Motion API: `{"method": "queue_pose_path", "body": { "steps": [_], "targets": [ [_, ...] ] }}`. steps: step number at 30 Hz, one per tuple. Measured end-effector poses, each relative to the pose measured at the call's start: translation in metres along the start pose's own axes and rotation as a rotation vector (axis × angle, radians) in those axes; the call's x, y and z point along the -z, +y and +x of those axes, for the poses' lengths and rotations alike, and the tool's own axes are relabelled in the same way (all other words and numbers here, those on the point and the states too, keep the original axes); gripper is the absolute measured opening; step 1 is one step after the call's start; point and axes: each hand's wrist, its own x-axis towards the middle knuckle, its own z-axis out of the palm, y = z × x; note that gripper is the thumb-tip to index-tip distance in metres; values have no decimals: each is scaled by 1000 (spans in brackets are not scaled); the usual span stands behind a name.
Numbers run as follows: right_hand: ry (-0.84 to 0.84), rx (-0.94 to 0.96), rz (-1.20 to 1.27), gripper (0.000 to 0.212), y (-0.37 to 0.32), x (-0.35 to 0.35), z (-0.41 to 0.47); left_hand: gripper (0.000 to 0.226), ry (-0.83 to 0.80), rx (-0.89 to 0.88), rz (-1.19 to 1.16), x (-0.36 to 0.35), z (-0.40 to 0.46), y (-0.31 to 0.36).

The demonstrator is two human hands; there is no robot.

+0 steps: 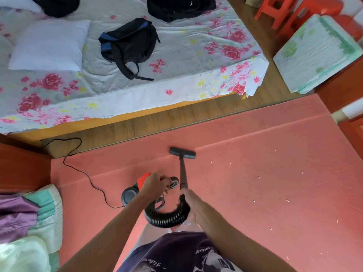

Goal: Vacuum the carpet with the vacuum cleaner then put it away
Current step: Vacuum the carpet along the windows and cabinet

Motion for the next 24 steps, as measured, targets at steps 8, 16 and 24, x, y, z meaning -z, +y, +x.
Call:
{"method": "queue_pose_path", "body": {
  "steps": [8, 16, 24],
  "targets": [
    [41, 111, 142, 23, -12, -13, -7, 25, 68, -8, -14, 2, 0, -4],
    [147, 65, 176, 20, 49, 27, 6, 18, -14, -28, -5, 1, -3, -8],
    [282, 147, 285, 13, 56, 0, 7, 18, -208, -91, 116, 9, 2, -8]
  ]
}}
